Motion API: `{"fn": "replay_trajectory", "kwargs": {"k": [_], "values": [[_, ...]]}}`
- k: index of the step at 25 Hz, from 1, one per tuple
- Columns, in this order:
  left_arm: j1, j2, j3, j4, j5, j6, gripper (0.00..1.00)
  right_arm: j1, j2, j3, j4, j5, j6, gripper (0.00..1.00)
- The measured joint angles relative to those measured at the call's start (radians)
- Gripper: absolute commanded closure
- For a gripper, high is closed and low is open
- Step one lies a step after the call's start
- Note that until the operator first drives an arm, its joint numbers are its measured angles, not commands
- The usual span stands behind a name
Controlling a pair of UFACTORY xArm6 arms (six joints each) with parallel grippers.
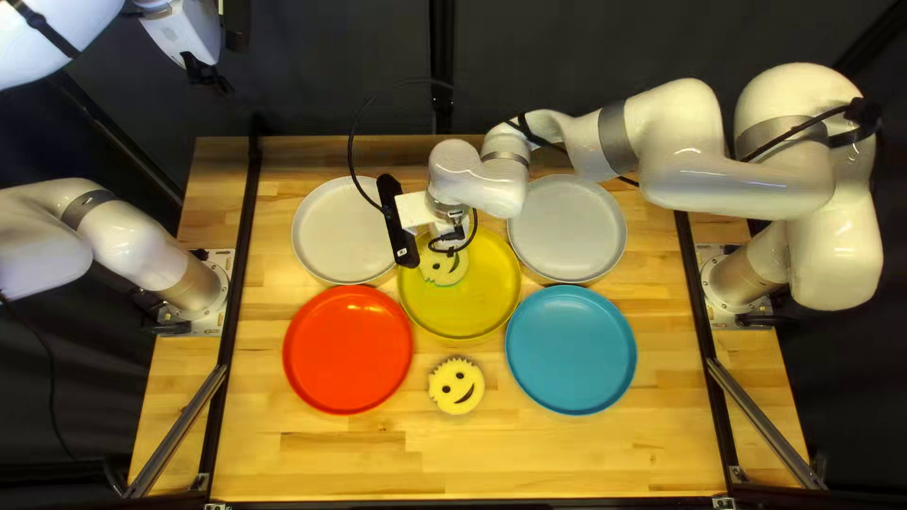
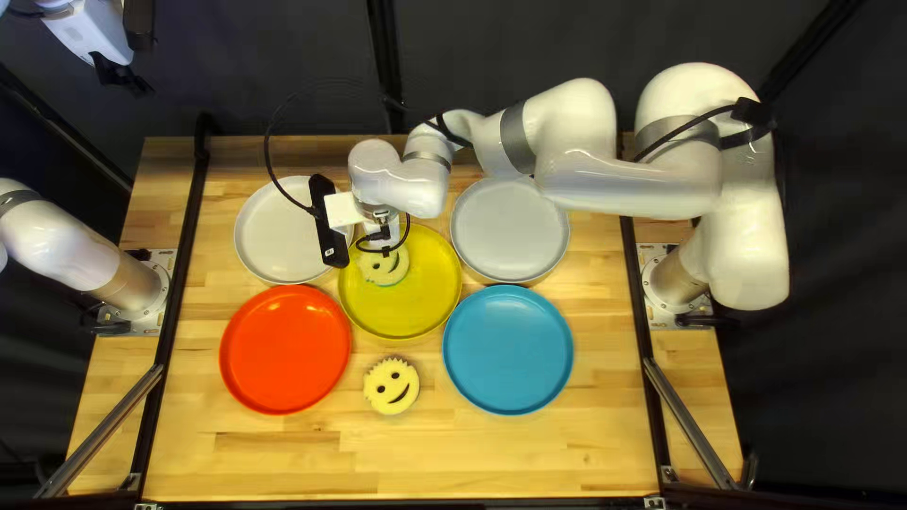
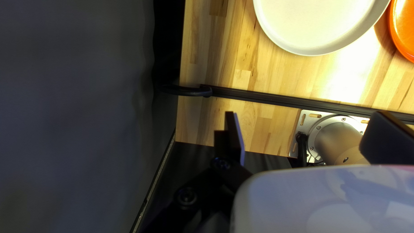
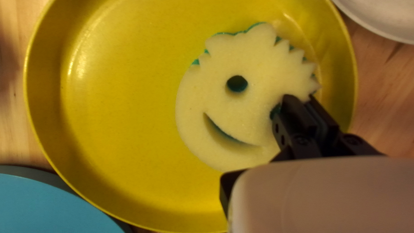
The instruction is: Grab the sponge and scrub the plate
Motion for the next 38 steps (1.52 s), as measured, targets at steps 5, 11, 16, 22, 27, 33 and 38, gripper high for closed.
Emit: {"fn": "replay_trajectory", "kwargs": {"k": [5, 11, 16, 22, 27, 33, 38], "values": [[0.0, 0.0, 0.0, 0.0, 0.0, 0.0, 0.0, 0.023, 0.012, -0.026, -0.001, 0.014, 0.018, 1.0], [0.0, 0.0, 0.0, 0.0, 0.0, 0.0, 0.0, 0.06, 0.019, -0.038, -0.012, 0.008, 0.041, 1.0], [0.0, 0.0, 0.0, 0.0, 0.0, 0.0, 0.0, 0.107, 0.002, -0.006, -0.03, -0.019, 0.075, 1.0], [0.0, 0.0, 0.0, 0.0, 0.0, 0.0, 0.0, 0.17, -0.031, 0.041, -0.067, -0.052, 0.138, 1.0], [0.0, 0.0, 0.0, 0.0, 0.0, 0.0, 0.0, 0.189, -0.042, 0.054, -0.089, -0.061, 0.16, 1.0], [0.0, 0.0, 0.0, 0.0, 0.0, 0.0, 0.0, 0.114, -0.034, 0.056, -0.055, -0.063, 0.076, 1.0], [0.0, 0.0, 0.0, 0.0, 0.0, 0.0, 0.0, 0.038, -0.038, 0.07, -0.002, -0.059, -0.007, 1.0]]}}
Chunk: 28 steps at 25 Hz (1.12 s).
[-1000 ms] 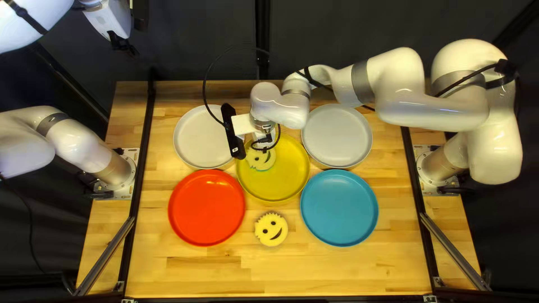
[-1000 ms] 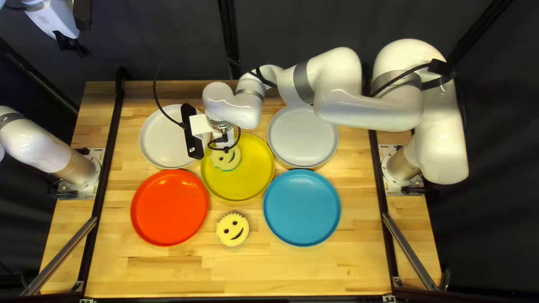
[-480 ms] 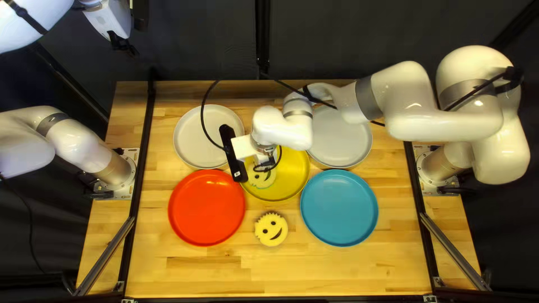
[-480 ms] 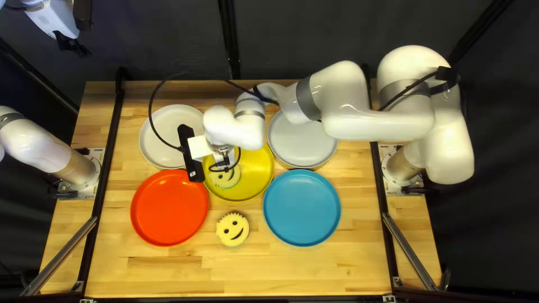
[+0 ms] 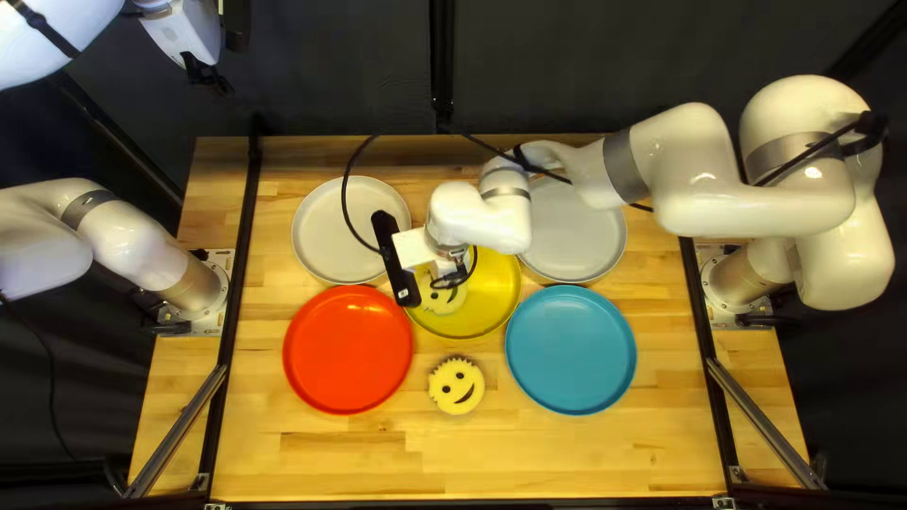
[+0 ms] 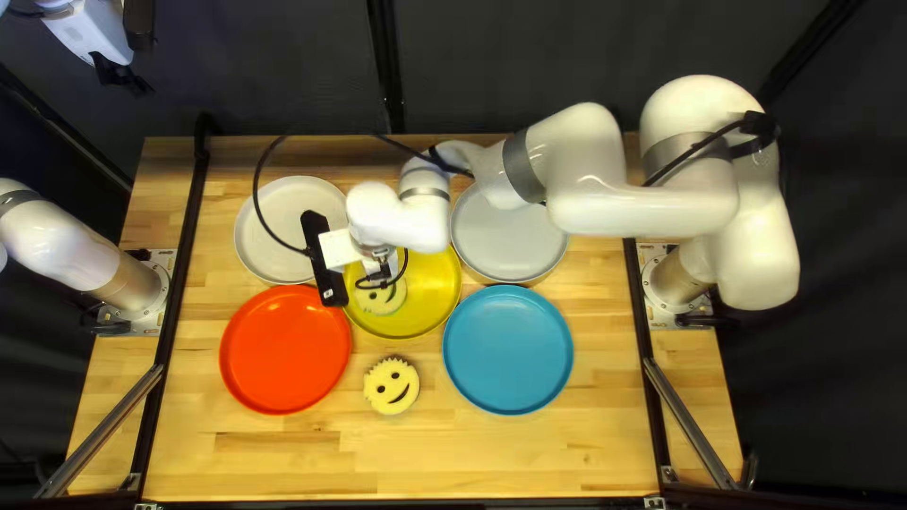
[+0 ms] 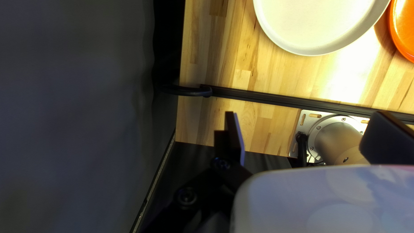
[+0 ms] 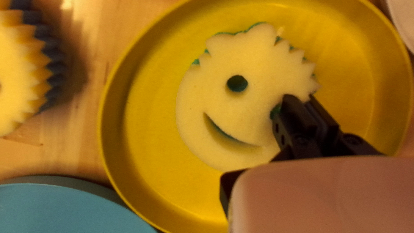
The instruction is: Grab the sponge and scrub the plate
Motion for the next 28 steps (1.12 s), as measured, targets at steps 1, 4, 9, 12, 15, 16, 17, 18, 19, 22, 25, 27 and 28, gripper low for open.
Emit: {"fn": "replay_trajectory", "kwargs": {"k": [1, 4, 9, 12, 15, 16, 17, 18, 19, 22, 25, 27, 28], "values": [[0.0, 0.0, 0.0, 0.0, 0.0, 0.0, 0.0, -0.013, -0.001, 0.002, 0.009, 0.001, -0.013, 1.0], [0.0, 0.0, 0.0, 0.0, 0.0, 0.0, 0.0, -0.04, -0.001, 0.004, 0.032, 0.007, -0.042, 1.0], [0.0, 0.0, 0.0, 0.0, 0.0, 0.0, 0.0, -0.066, 0.001, 0.001, 0.054, 0.017, -0.069, 1.0], [0.0, 0.0, 0.0, 0.0, 0.0, 0.0, 0.0, -0.064, 0.004, -0.006, 0.06, 0.023, -0.069, 1.0], [0.0, 0.0, 0.0, 0.0, 0.0, 0.0, 0.0, -0.044, 0.001, 0.0, 0.062, 0.017, -0.052, 1.0], [0.0, 0.0, 0.0, 0.0, 0.0, 0.0, 0.0, -0.035, -0.002, 0.004, 0.061, 0.014, -0.045, 1.0], [0.0, 0.0, 0.0, 0.0, 0.0, 0.0, 0.0, -0.025, -0.005, 0.009, 0.059, 0.009, -0.036, 1.0], [0.0, 0.0, 0.0, 0.0, 0.0, 0.0, 0.0, -0.012, -0.009, 0.016, 0.055, 0.004, -0.024, 1.0], [0.0, 0.0, 0.0, 0.0, 0.0, 0.0, 0.0, 0.002, -0.015, 0.023, 0.05, -0.001, -0.012, 1.0], [0.0, 0.0, 0.0, 0.0, 0.0, 0.0, 0.0, 0.036, -0.033, 0.043, 0.032, -0.014, 0.021, 1.0], [0.0, 0.0, 0.0, 0.0, 0.0, 0.0, 0.0, 0.075, -0.051, 0.065, 0.011, -0.03, 0.061, 1.0], [0.0, 0.0, 0.0, 0.0, 0.0, 0.0, 0.0, 0.107, -0.057, 0.072, -0.008, -0.038, 0.094, 1.0], [0.0, 0.0, 0.0, 0.0, 0.0, 0.0, 0.0, 0.122, -0.058, 0.073, -0.02, -0.043, 0.111, 1.0]]}}
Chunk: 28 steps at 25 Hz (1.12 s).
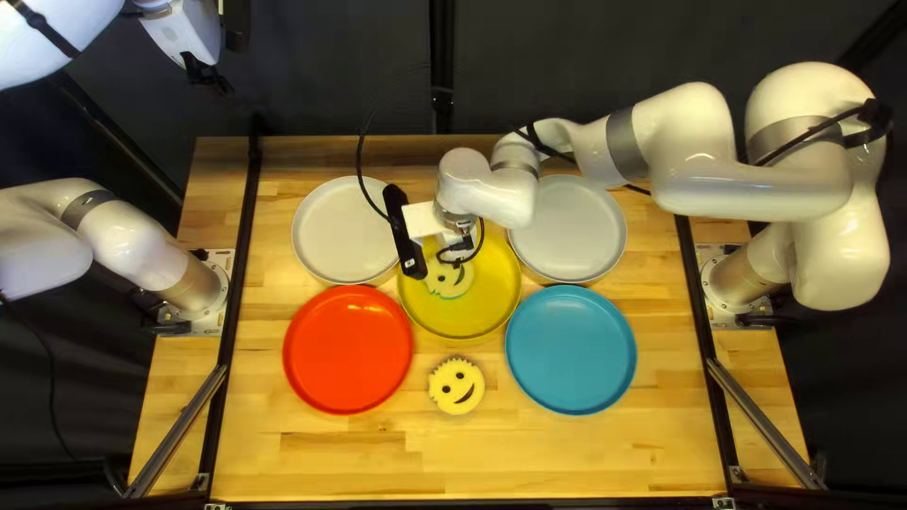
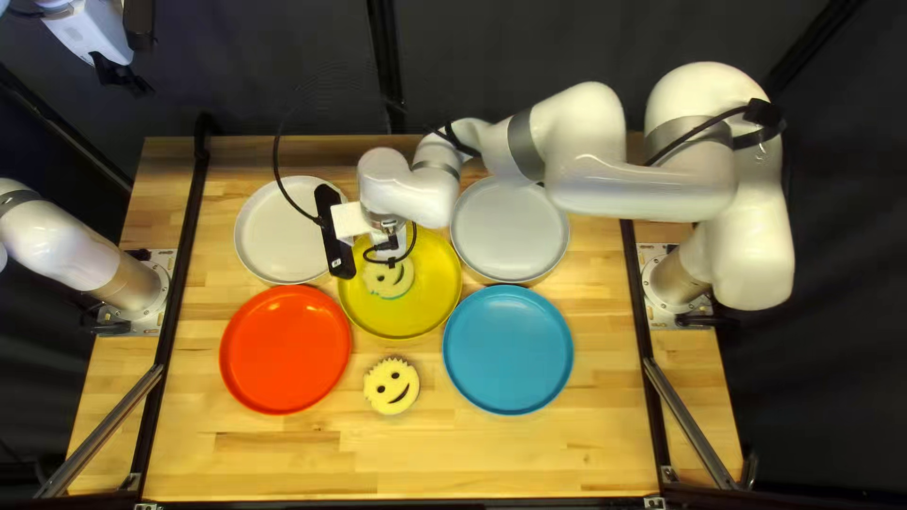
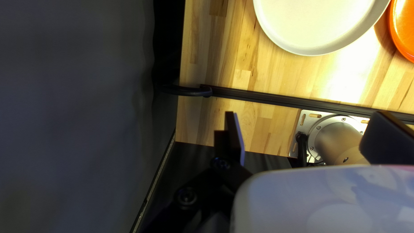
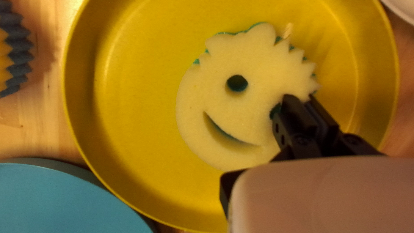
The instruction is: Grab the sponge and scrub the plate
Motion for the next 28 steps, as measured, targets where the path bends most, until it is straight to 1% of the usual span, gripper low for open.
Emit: {"fn": "replay_trajectory", "kwargs": {"k": [3, 8, 12, 15, 21, 24, 28], "values": [[0.0, 0.0, 0.0, 0.0, 0.0, 0.0, 0.0, 0.022, 0.0, 0.003, -0.024, -0.01, 0.024, 1.0], [0.0, 0.0, 0.0, 0.0, 0.0, 0.0, 0.0, 0.022, 0.0, 0.01, -0.036, -0.018, 0.022, 1.0], [0.0, 0.0, 0.0, 0.0, 0.0, 0.0, 0.0, -0.023, -0.008, 0.024, -0.019, -0.019, -0.025, 1.0], [0.0, 0.0, 0.0, 0.0, 0.0, 0.0, 0.0, -0.076, -0.01, 0.03, 0.007, -0.016, -0.08, 1.0], [0.0, 0.0, 0.0, 0.0, 0.0, 0.0, 0.0, -0.146, -0.022, 0.038, 0.038, -0.003, -0.139, 1.0], [0.0, 0.0, 0.0, 0.0, 0.0, 0.0, 0.0, -0.171, -0.028, 0.038, 0.056, 0.005, -0.165, 1.0], [0.0, 0.0, 0.0, 0.0, 0.0, 0.0, 0.0, -0.184, -0.06, 0.048, 0.075, 0.018, -0.176, 1.0]]}}
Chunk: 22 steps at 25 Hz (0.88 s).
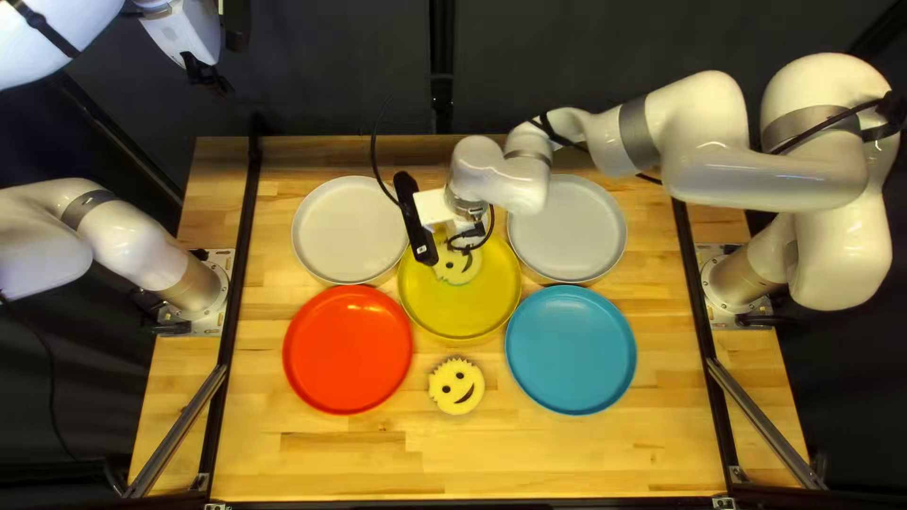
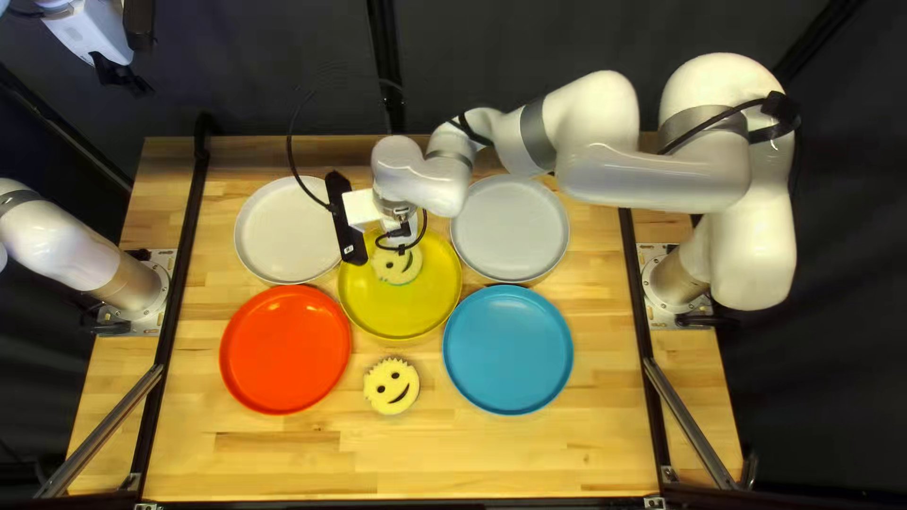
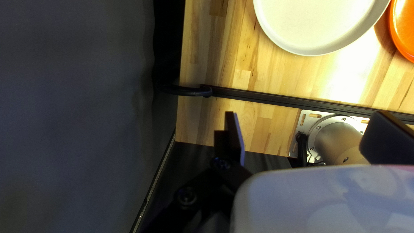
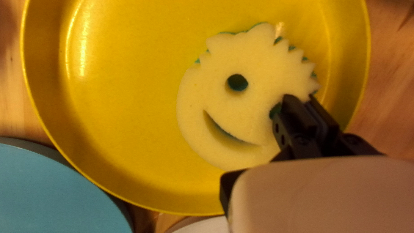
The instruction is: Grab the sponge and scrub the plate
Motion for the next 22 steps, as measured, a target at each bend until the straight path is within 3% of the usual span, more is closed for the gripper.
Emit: {"fn": "replay_trajectory", "kwargs": {"k": [9, 22], "values": [[0.0, 0.0, 0.0, 0.0, 0.0, 0.0, 0.0, -0.083, -0.038, -0.019, 0.012, 0.058, -0.012, 1.0], [0.0, 0.0, 0.0, 0.0, 0.0, 0.0, 0.0, -0.264, 0.092, -0.201, -0.055, 0.157, 0.09, 1.0]]}}
